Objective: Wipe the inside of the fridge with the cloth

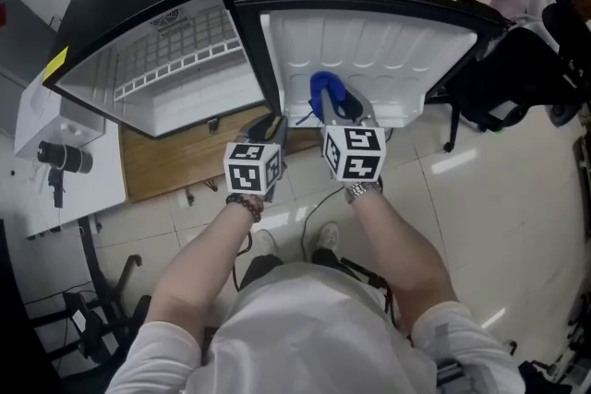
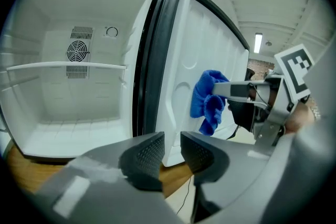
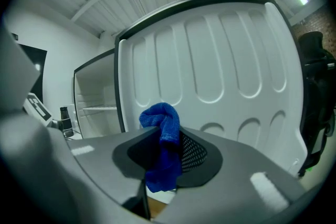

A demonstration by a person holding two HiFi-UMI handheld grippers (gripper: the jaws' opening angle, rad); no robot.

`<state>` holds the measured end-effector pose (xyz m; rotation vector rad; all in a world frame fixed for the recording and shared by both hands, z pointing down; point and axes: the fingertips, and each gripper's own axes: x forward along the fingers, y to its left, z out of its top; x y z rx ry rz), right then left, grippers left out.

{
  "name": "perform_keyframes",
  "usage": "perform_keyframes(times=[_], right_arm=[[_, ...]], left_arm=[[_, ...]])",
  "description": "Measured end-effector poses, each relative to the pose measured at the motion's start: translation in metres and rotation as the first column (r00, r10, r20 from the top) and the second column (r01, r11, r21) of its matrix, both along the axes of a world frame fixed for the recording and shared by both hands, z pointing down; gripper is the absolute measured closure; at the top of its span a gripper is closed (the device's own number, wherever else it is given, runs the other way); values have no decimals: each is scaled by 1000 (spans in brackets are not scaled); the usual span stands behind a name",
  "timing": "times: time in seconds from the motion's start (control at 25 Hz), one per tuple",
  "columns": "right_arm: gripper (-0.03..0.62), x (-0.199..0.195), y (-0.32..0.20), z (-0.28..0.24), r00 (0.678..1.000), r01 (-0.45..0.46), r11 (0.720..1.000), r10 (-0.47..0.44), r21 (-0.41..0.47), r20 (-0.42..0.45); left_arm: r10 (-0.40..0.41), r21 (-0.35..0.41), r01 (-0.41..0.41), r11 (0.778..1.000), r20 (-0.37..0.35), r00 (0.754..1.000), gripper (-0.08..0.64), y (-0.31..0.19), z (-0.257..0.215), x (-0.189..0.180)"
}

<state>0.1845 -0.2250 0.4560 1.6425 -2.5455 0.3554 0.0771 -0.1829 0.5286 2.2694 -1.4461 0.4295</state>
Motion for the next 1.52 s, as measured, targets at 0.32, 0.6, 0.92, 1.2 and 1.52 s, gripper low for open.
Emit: perform_keyframes(times=[0.32, 0.6, 0.92, 1.2, 1.52], right_arm=[[499, 57, 0, 2, 997, -80, 997, 80, -10, -1], [499, 105, 0, 1, 990, -142, 990, 142, -7, -21], [499, 162, 0, -2, 973, -230, 973, 229, -6, -40], [499, 196, 1, -1, 952, -302, 953, 300, -26, -65], [499, 203, 6, -7, 950, -310, 950, 309, -29, -46]], left_arm=[[-2, -24, 2, 1000, -11, 1000, 463, 13, 11, 10], [-2, -52, -2, 999, -62, 998, 456, 16, 18, 24], [-23, -67, 15, 998, -122, 992, 448, 14, 23, 36], [-49, -71, 39, 997, -144, 988, 448, 13, 29, 35], [-68, -54, 62, 997, -114, 991, 448, 16, 29, 24]])
